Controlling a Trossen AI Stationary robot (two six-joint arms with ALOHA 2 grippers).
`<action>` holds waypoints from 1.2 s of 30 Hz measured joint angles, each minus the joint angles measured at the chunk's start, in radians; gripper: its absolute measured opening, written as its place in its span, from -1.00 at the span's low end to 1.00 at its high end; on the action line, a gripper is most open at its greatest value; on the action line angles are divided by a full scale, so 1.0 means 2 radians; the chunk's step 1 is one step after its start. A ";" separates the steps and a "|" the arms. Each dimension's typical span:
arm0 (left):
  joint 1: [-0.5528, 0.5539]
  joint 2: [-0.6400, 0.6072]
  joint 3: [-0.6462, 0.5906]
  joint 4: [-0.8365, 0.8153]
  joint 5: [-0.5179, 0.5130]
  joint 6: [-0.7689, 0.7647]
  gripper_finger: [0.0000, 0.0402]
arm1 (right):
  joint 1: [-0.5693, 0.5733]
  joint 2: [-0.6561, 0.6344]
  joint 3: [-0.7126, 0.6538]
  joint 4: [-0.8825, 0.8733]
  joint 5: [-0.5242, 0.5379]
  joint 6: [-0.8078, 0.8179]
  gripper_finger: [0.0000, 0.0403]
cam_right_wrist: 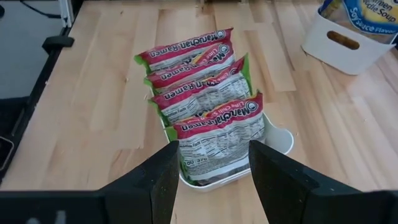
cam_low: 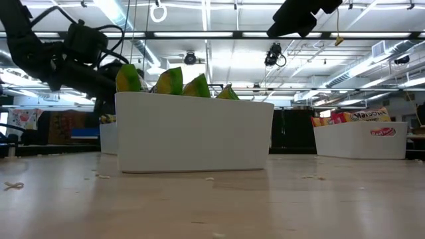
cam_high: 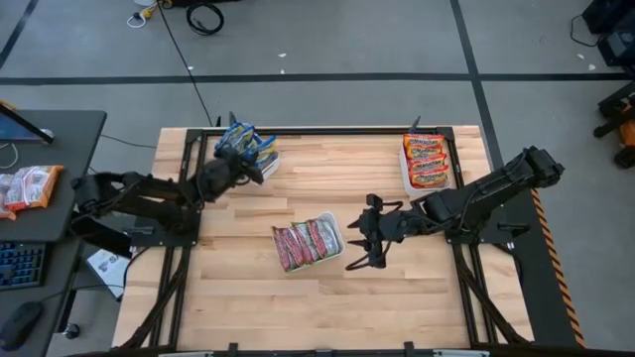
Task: Sort Maruchan noodles
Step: Put the blue noodle pack into the top left white bin
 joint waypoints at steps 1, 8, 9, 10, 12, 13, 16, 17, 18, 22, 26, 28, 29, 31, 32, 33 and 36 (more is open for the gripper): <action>-0.010 0.000 0.000 0.002 -0.019 -0.006 -0.95 | 0.000 0.000 0.000 0.000 0.000 -0.006 -0.02; -0.035 0.000 0.000 -0.059 -0.086 -0.070 -0.89 | 0.000 0.000 0.000 0.012 0.000 -0.034 -0.02; -0.036 0.000 0.000 -0.074 -0.092 -0.072 -0.87 | 0.000 0.000 0.000 0.013 0.001 -0.037 -0.02; -0.036 0.000 -0.002 -0.080 -0.094 -0.072 -0.85 | 0.000 0.000 0.000 0.015 0.002 -0.041 -0.02; -0.034 0.000 -0.007 -0.081 -0.094 -0.072 -0.84 | 0.000 0.000 0.000 0.019 0.003 -0.044 -0.02; -0.034 0.000 -0.007 -0.083 -0.087 -0.072 -0.84 | -0.001 0.000 0.000 0.023 0.003 -0.044 -0.02; -0.034 0.000 -0.007 -0.084 -0.044 -0.070 -0.84 | -0.004 0.000 0.000 0.038 0.001 -0.049 -0.03; -0.034 0.000 -0.006 -0.086 -0.030 -0.068 -0.84 | -0.006 0.000 0.000 0.040 0.001 -0.051 -0.03; -0.034 0.000 -0.006 -0.087 -0.017 -0.068 -0.83 | -0.008 0.000 0.000 0.042 0.001 -0.052 -0.03; -0.024 -0.001 -0.005 -0.088 0.025 -0.066 -0.70 | -0.022 0.000 0.000 0.049 0.000 -0.052 -0.03; 0.016 -0.003 -0.002 -0.098 0.102 -0.061 -0.46 | -0.039 0.000 0.000 0.065 -0.010 -0.038 -0.03; 0.042 -0.008 0.006 -0.130 0.134 -0.045 -0.33 | -0.045 0.000 0.000 0.067 -0.010 -0.027 -0.03; 0.052 -0.013 0.010 -0.148 0.142 -0.033 -0.27 | -0.046 0.000 0.000 0.067 -0.009 -0.026 -0.04; 0.066 -0.026 0.023 -0.188 0.154 -0.008 -0.17 | -0.047 0.000 0.000 0.066 -0.010 -0.025 -0.05; 0.070 -0.038 0.030 -0.210 0.157 0.000 -0.13 | -0.047 0.000 0.000 0.064 -0.010 -0.024 -0.05; 0.072 -0.050 0.039 -0.241 0.159 0.009 -0.10 | -0.047 0.000 0.000 0.063 -0.010 -0.018 -0.06; 0.075 -0.084 0.087 -0.368 0.157 0.025 -0.01 | -0.047 0.000 0.000 0.044 -0.010 -0.002 -0.06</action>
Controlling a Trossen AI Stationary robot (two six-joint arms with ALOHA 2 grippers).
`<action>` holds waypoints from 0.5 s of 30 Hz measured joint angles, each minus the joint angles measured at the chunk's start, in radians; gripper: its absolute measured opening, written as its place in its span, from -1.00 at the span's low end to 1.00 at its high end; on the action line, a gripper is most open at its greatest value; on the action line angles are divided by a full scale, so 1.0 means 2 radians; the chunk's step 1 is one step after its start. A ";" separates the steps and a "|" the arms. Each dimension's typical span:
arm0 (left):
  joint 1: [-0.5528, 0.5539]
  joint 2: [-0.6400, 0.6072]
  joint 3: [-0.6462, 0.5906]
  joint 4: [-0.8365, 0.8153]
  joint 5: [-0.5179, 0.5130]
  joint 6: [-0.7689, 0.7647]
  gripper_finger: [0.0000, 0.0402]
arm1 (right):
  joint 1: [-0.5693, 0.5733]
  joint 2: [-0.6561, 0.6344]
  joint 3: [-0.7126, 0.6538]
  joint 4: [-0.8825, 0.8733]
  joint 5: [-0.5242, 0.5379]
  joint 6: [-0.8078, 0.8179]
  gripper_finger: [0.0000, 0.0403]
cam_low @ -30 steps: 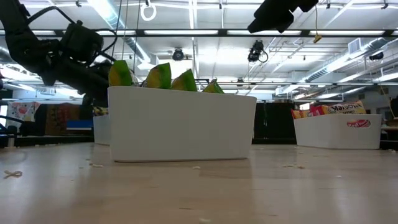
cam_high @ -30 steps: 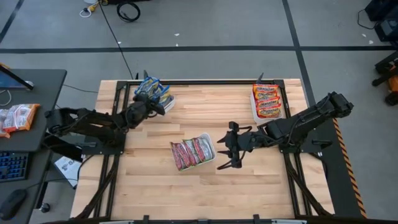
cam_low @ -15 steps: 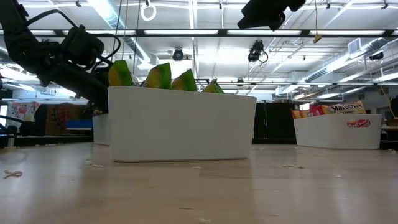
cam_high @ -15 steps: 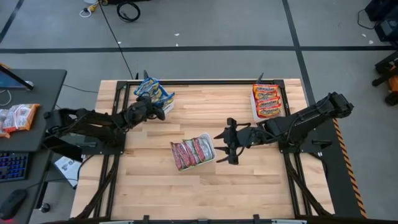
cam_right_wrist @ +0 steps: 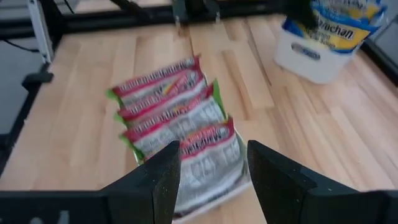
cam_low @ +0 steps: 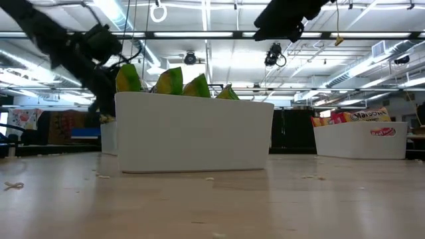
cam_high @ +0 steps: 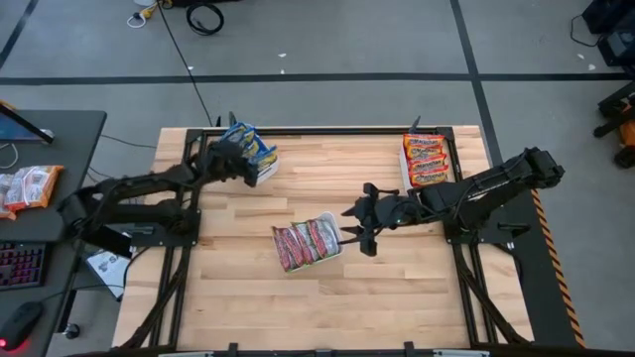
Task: Sort Maruchan noodles
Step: Put the blue noodle pack into the top left white bin, then adjust the top left white bin on the table
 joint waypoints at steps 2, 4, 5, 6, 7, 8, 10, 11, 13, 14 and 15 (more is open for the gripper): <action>-0.001 -0.018 0.045 -0.104 0.000 0.010 0.05 | 0.000 0.000 0.000 -0.014 0.000 0.006 -0.06; -0.005 -0.025 0.086 -0.209 0.000 0.012 0.14 | -0.003 0.000 0.000 -0.022 0.000 0.007 -0.06; -0.008 -0.027 0.106 -0.252 0.000 0.012 0.19 | -0.006 0.000 0.000 -0.025 -0.003 0.005 -0.06; -0.012 -0.028 0.126 -0.281 -0.002 0.012 0.25 | -0.009 0.000 0.000 -0.027 -0.007 0.000 -0.06; -0.016 -0.030 0.145 -0.296 -0.007 0.012 0.30 | -0.013 0.000 0.000 -0.027 -0.012 -0.002 -0.06; -0.021 -0.032 0.162 -0.305 -0.012 0.012 0.34 | -0.018 -0.001 0.000 -0.027 -0.016 -0.006 -0.06; -0.034 -0.031 0.185 -0.295 -0.025 0.012 0.39 | -0.029 -0.002 0.000 -0.026 -0.021 -0.015 -0.06; -0.042 -0.031 0.192 -0.274 -0.032 0.012 0.39 | -0.034 -0.002 0.000 -0.028 -0.026 -0.020 -0.06; -0.060 -0.024 0.196 -0.200 -0.039 0.010 0.39 | -0.045 -0.002 0.000 -0.032 -0.030 -0.036 -0.06; -0.069 -0.016 0.197 -0.168 -0.040 0.007 0.38 | -0.048 -0.002 0.000 -0.034 -0.029 -0.048 -0.06; -0.078 -0.004 0.197 -0.144 -0.046 0.000 0.37 | -0.051 -0.002 0.000 -0.037 -0.025 -0.059 -0.06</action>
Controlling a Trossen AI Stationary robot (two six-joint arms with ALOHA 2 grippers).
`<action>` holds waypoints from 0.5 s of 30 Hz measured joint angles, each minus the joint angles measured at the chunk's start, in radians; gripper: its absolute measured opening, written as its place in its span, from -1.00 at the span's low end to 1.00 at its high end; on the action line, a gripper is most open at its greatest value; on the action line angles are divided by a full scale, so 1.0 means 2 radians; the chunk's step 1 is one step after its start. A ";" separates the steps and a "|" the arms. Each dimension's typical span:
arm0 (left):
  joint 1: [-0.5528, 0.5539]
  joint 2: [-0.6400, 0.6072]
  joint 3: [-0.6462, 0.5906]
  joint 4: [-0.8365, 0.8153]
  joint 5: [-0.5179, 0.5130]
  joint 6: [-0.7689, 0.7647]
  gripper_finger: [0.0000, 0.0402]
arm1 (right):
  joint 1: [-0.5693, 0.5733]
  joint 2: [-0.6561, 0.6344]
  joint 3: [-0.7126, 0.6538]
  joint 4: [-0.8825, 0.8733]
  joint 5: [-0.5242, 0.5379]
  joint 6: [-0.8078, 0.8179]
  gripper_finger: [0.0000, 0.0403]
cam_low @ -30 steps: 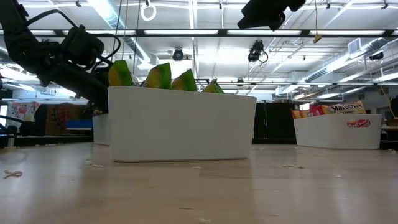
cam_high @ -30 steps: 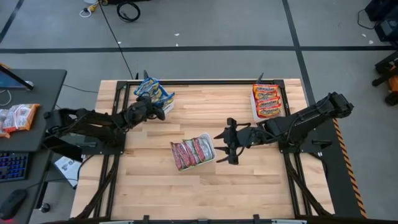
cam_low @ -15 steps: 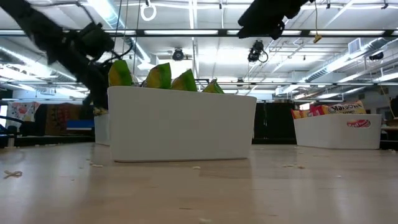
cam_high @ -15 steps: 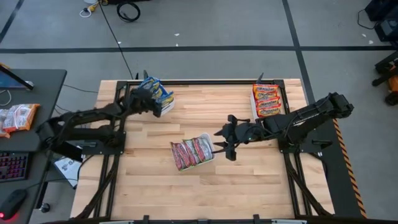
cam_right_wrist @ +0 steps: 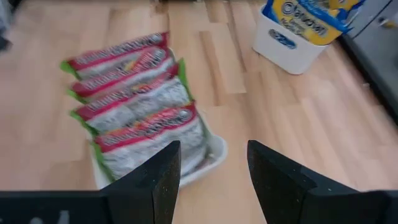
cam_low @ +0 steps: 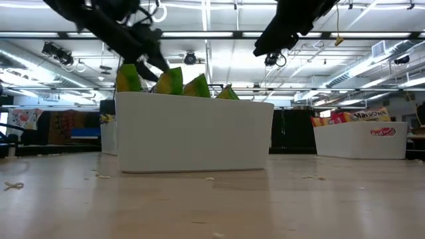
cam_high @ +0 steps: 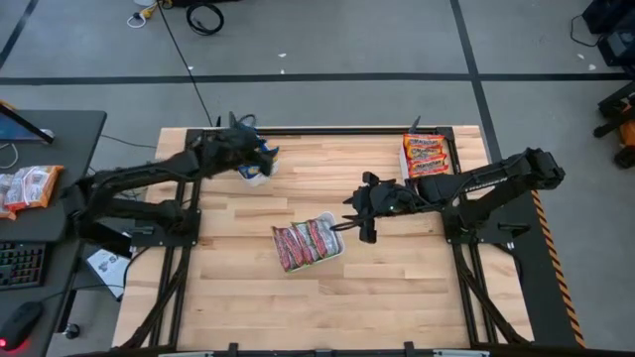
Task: Sort Maruchan noodles
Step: Adjust the top left white bin on the table
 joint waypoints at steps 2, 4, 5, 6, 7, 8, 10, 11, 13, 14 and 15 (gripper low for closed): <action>-0.018 0.039 -0.001 0.047 -0.030 -0.008 0.35 | -0.003 0.000 0.000 -0.005 0.014 -0.016 -0.06; -0.029 0.092 -0.001 0.079 -0.058 -0.020 0.32 | -0.002 0.000 0.000 -0.007 0.023 -0.023 -0.06; -0.032 0.119 -0.001 0.095 -0.064 -0.027 0.31 | 0.000 0.000 0.000 -0.007 0.024 -0.023 -0.06; -0.034 0.150 -0.001 0.115 -0.068 -0.028 0.29 | 0.003 0.000 0.000 -0.009 0.024 -0.022 -0.06; -0.034 0.180 0.005 0.125 -0.072 -0.030 0.28 | 0.007 0.000 0.000 -0.009 0.023 -0.022 -0.06; -0.034 0.210 0.013 0.130 -0.076 -0.030 0.27 | 0.011 0.000 0.000 -0.008 0.023 -0.021 -0.06; -0.034 0.264 0.044 0.130 -0.083 -0.023 0.25 | 0.019 0.000 0.000 -0.008 0.023 -0.020 -0.06; -0.033 0.286 0.063 0.124 -0.084 -0.014 0.24 | 0.023 0.000 0.000 -0.008 0.023 -0.016 -0.06; -0.033 0.326 0.108 0.091 -0.085 0.005 0.22 | 0.029 0.000 0.000 -0.009 0.024 -0.005 -0.06; -0.032 0.342 0.132 0.061 -0.085 0.014 0.21 | 0.033 0.000 0.000 -0.011 0.024 0.000 -0.06; -0.031 0.356 0.155 0.026 -0.085 0.021 0.20 | 0.036 0.000 0.000 -0.014 0.024 0.006 -0.06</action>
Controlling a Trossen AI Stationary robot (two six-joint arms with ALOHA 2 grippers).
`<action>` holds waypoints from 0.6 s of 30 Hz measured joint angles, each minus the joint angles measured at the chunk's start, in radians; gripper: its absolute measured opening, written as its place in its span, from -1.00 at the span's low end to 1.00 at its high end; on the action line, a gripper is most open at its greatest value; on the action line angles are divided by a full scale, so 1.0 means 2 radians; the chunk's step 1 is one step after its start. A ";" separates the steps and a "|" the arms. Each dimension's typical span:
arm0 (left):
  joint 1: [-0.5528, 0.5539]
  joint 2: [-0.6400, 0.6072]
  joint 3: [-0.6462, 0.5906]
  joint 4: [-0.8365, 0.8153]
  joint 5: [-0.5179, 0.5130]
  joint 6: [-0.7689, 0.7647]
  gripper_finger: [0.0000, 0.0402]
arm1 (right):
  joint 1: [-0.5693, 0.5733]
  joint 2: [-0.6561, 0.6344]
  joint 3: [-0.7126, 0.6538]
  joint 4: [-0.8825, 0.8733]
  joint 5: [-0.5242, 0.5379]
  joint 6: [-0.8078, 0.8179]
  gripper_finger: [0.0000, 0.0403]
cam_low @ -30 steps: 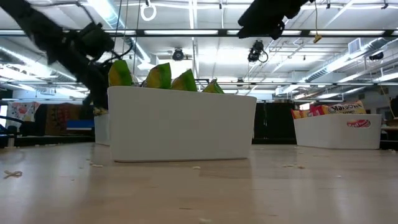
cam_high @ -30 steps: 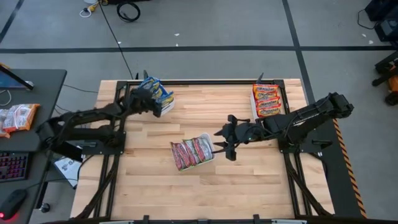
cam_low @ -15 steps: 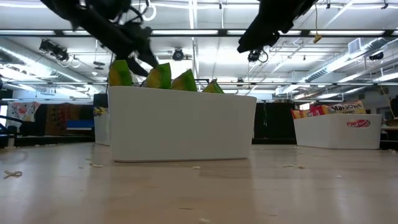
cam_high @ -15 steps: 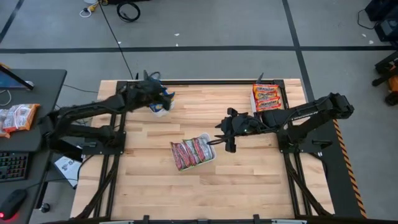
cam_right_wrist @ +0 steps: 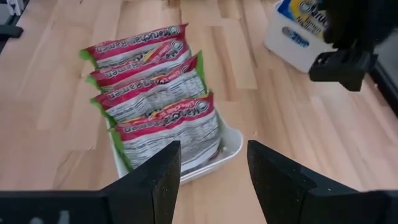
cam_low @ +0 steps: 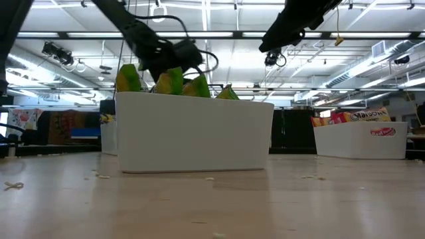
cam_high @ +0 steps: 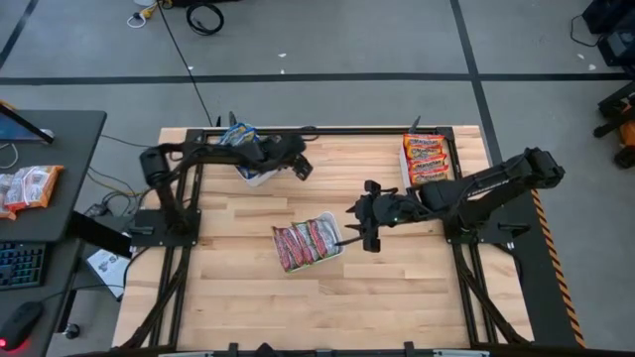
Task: Sort Maruchan noodles
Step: Adjust the top left white bin on the table
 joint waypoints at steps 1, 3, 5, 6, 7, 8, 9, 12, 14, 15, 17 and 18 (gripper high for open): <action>0.001 0.012 0.023 -0.036 0.000 0.003 0.19 | 0.003 0.000 0.000 -0.004 0.000 0.004 -0.06; 0.001 0.028 0.059 -0.108 -0.003 0.004 0.17 | 0.009 0.000 0.000 -0.011 0.000 0.013 -0.06; 0.001 0.034 0.078 -0.171 -0.006 0.004 0.15 | 0.014 0.000 0.000 -0.015 0.000 0.018 -0.06; 0.001 0.034 0.082 -0.193 -0.007 0.005 0.14 | 0.016 0.000 0.000 -0.018 0.000 0.018 -0.06; 0.001 0.033 0.084 -0.211 -0.007 0.005 0.13 | 0.018 0.000 0.000 -0.020 0.001 0.018 -0.06; 0.000 0.031 0.083 -0.235 -0.007 0.005 0.12 | 0.019 0.000 0.000 -0.022 0.001 0.018 -0.06; 0.000 0.029 0.083 -0.262 -0.007 0.004 0.11 | 0.021 0.000 0.000 -0.024 0.001 0.018 -0.06; -0.001 0.024 0.082 -0.357 -0.017 -0.006 0.08 | 0.025 0.000 0.000 -0.027 0.001 0.018 -0.06; -0.007 0.022 0.082 -0.415 -0.038 -0.023 0.06 | 0.028 0.000 0.000 -0.027 0.000 0.018 -0.06; -0.011 0.018 0.082 -0.446 -0.050 -0.031 0.05 | 0.030 0.000 0.000 -0.029 -0.001 0.018 -0.06; -0.024 0.009 0.082 -0.496 -0.072 -0.050 0.04 | 0.033 0.000 0.000 -0.035 -0.001 0.017 -0.06; -0.030 0.005 0.082 -0.514 -0.079 -0.056 0.04 | 0.035 0.000 0.000 -0.037 -0.001 0.016 -0.06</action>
